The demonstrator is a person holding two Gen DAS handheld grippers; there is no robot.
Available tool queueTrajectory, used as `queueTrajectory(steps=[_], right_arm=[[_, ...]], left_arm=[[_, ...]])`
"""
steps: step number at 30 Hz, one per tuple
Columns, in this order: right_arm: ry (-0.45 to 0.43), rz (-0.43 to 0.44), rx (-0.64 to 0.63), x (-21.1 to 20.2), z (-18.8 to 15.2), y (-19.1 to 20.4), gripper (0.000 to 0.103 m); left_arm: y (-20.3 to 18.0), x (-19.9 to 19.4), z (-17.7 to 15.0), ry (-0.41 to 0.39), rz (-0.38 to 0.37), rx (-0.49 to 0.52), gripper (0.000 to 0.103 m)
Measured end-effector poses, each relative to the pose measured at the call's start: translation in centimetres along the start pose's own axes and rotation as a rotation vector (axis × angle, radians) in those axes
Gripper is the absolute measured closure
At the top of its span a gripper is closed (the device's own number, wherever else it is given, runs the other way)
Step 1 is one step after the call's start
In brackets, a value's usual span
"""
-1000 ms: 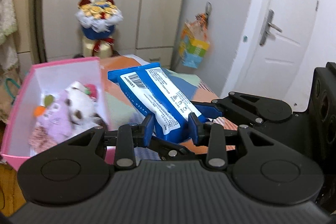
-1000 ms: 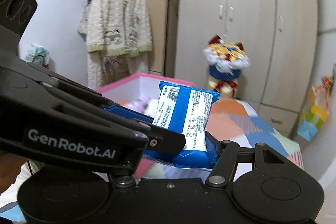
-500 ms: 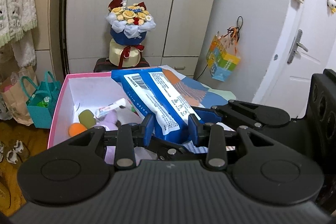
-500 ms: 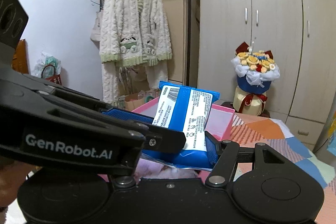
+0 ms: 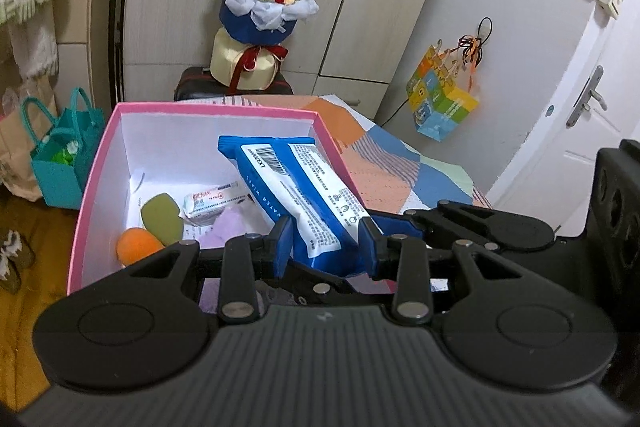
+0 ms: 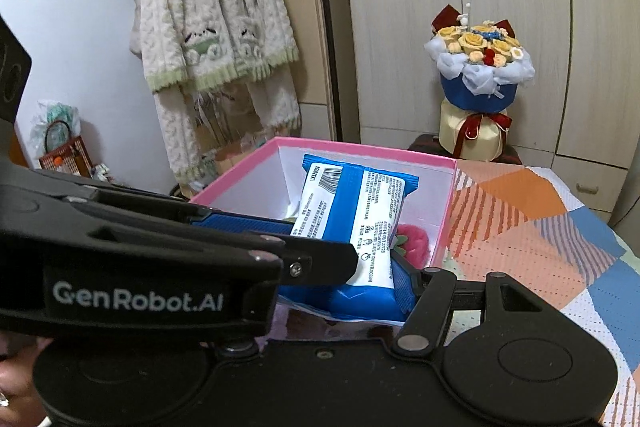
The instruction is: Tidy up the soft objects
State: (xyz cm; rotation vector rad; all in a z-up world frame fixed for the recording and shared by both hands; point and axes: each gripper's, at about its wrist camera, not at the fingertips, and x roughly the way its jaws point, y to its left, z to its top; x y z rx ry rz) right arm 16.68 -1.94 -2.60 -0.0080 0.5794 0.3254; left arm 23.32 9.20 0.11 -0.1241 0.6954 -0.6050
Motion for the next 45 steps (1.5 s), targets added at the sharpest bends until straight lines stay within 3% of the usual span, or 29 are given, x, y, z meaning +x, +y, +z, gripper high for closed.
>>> queueTrajectory(steps=[8,15,23,31,36,41,45], right_arm=[[-0.002,-0.059,-0.093,0.1,-0.3,1.3,0.028],[-0.061,-0.04,-0.169,-2.4,-1.5,1.7,0.022],[-0.097,0.05,-0.055,-6.2,-2.8,-1.0,0.022],[-0.141,0.012,-0.004,-9.6,-3.9,-3.1,0.022],[-0.119,-0.045,-0.016,-11.1,-4.2,-3.5,0.022],[-0.075,-0.096,0.003,-12.9,-4.8,-4.4,0.021],[-0.075,-0.136,0.022,-14.6,-5.2,-5.3,0.014]], left_arm=[[1.0,0.5,-0.5,0.019,-0.028,-0.073,0.064],[1.5,-1.4,-1.8,-0.005,-0.031,-0.11,0.054],[-0.3,-5.0,-2.6,-0.053,0.006,-0.066,0.043],[-3.2,-7.5,-3.6,-0.086,0.024,0.008,0.032],[-4.5,-8.8,-4.0,-0.087,0.071,0.043,0.023],[-5.6,-10.0,-4.4,-0.084,0.116,0.068,0.003],[-6.8,-10.3,-4.5,-0.052,0.19,0.069,0.001]])
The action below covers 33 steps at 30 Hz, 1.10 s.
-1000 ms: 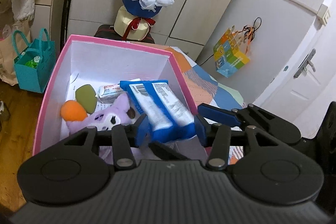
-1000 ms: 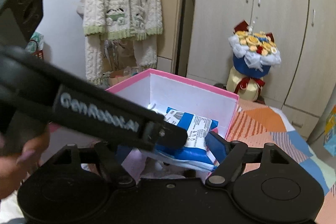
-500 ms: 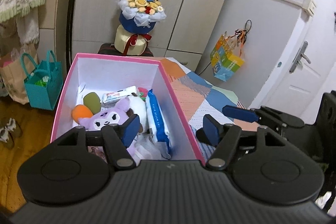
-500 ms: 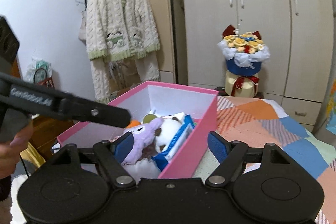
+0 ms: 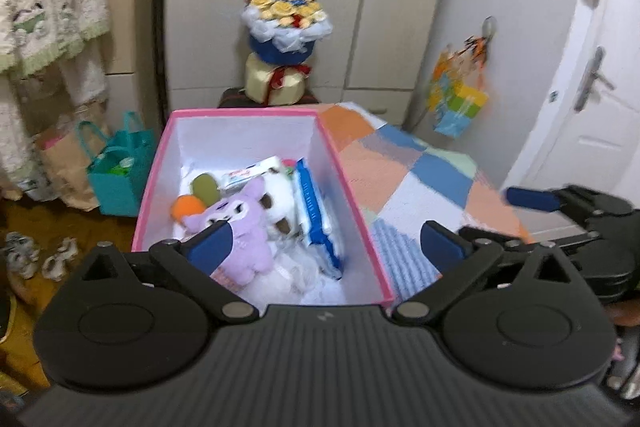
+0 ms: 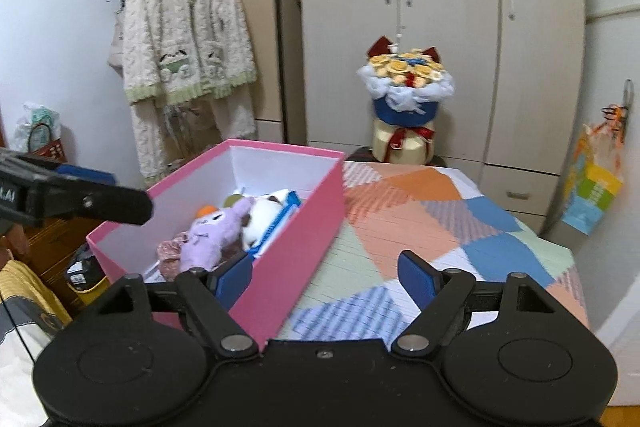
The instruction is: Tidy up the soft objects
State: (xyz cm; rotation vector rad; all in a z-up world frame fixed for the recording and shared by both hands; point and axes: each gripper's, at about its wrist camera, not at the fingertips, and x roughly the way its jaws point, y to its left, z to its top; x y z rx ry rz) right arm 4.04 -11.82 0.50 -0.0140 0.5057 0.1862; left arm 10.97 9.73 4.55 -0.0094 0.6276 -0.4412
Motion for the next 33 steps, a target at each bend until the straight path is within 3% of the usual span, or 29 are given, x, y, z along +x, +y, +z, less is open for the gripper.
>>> queueTrajectory(steps=[4,8,11,13,17,22,33], right_arm=[[0.013,-0.04,0.007,-1.1,-0.2,-0.7,0.011],[0.071,-0.11,-0.01,-1.3,-0.4,-0.9,0.001],[0.117,-0.206,-0.039,-1.8,-0.6,-0.4,0.001],[0.072,-0.234,-0.039,-2.9,-1.1,-0.5,0.001],[-0.002,-0.222,0.017,-4.9,-2.2,-0.8,0.001],[-0.05,-0.208,0.074,-6.9,-3.2,-0.7,0.001],[-0.072,-0.236,0.176,-9.2,-4.8,-1.6,0.001]], left_arm=[[-1.3,-0.3,0.0,0.036,0.1,0.017,0.001],[-2.2,-0.8,-0.3,0.043,0.116,0.041,0.001],[-2.6,-1.6,-1.1,0.003,0.135,0.041,0.001],[-3.0,-2.0,-1.7,-0.039,0.168,0.05,0.001],[-3.9,-2.3,-3.3,-0.091,0.195,0.054,0.001],[-4.9,-2.5,-4.3,-0.095,0.203,0.058,0.001],[-6.8,-2.8,-6.0,-0.126,0.219,0.066,0.0]])
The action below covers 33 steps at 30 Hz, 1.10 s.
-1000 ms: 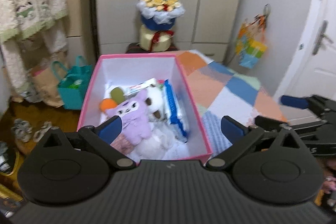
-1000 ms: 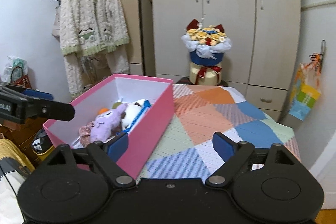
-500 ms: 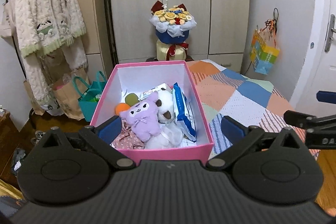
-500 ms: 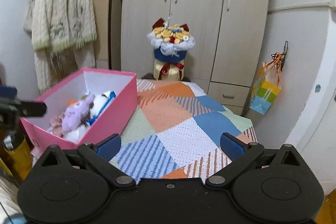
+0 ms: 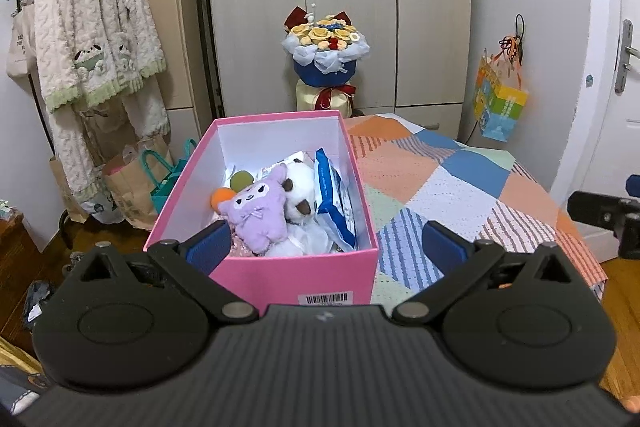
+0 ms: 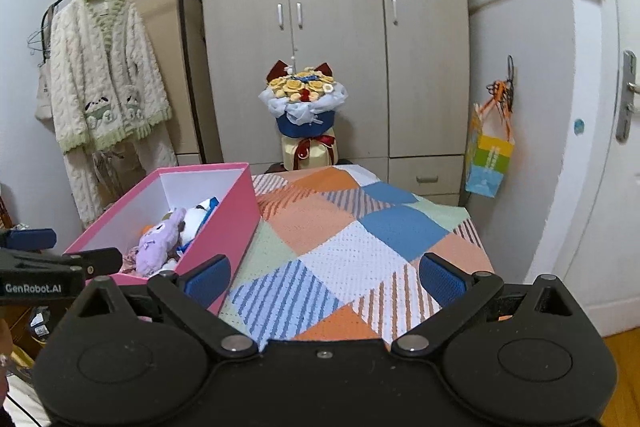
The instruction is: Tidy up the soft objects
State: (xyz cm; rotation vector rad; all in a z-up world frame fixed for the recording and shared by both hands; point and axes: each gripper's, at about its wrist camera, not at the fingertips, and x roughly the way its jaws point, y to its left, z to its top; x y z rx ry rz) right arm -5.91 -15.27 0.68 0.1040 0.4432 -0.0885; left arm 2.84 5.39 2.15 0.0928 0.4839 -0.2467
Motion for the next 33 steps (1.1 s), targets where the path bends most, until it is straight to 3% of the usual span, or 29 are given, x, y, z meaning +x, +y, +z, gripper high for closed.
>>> queueTrajectory(steps=[16,33], right_arm=[[-0.057,-0.098,-0.014,-2.1,-2.1,-0.1,0.001],[-0.089,-0.138,-0.042,-3.4,-3.4,0.4,0.001]], left_arm=[[-0.6,-1.1,-2.2,-0.059,0.024,-0.022,0.0],[-0.6,-1.8,-3.1,-0.084,0.023,-0.044,0.0]])
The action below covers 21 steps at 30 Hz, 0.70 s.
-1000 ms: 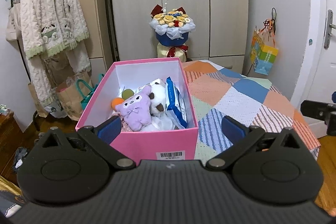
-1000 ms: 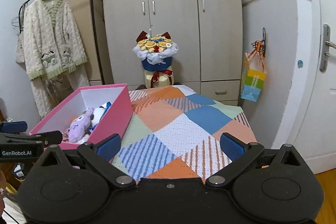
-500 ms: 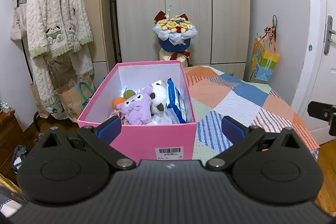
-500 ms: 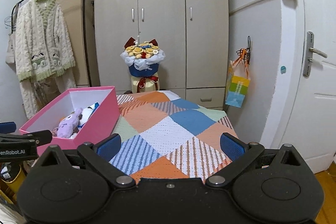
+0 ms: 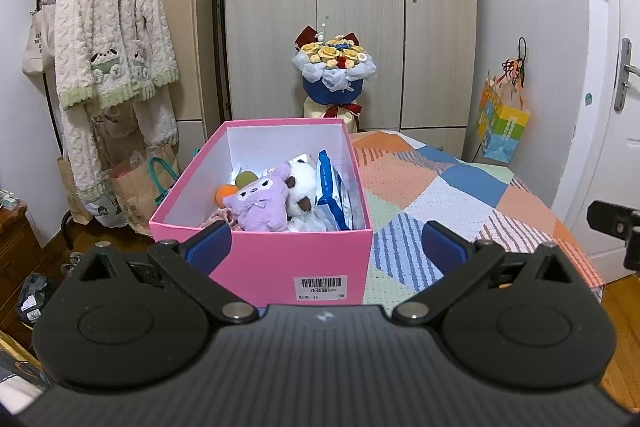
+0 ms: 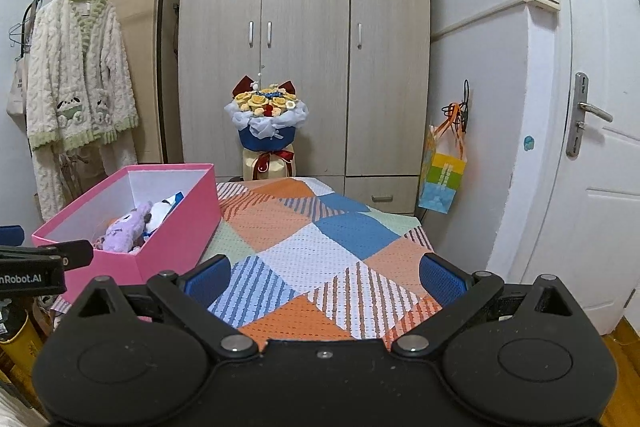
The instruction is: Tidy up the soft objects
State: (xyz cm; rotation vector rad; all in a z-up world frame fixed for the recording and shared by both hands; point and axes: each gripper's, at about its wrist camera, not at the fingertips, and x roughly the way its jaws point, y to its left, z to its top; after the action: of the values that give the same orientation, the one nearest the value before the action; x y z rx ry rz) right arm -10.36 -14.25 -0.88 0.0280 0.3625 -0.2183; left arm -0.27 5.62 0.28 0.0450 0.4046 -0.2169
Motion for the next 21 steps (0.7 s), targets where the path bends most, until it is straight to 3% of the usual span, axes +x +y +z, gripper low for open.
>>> queueTrajectory(steps=[21], right_arm=[[-0.022,-0.01,0.012,-0.33,-0.37,-0.44,0.001]], left_arm=[[-0.11,0.04,-0.34,-0.016,0.02,-0.008,0.0]])
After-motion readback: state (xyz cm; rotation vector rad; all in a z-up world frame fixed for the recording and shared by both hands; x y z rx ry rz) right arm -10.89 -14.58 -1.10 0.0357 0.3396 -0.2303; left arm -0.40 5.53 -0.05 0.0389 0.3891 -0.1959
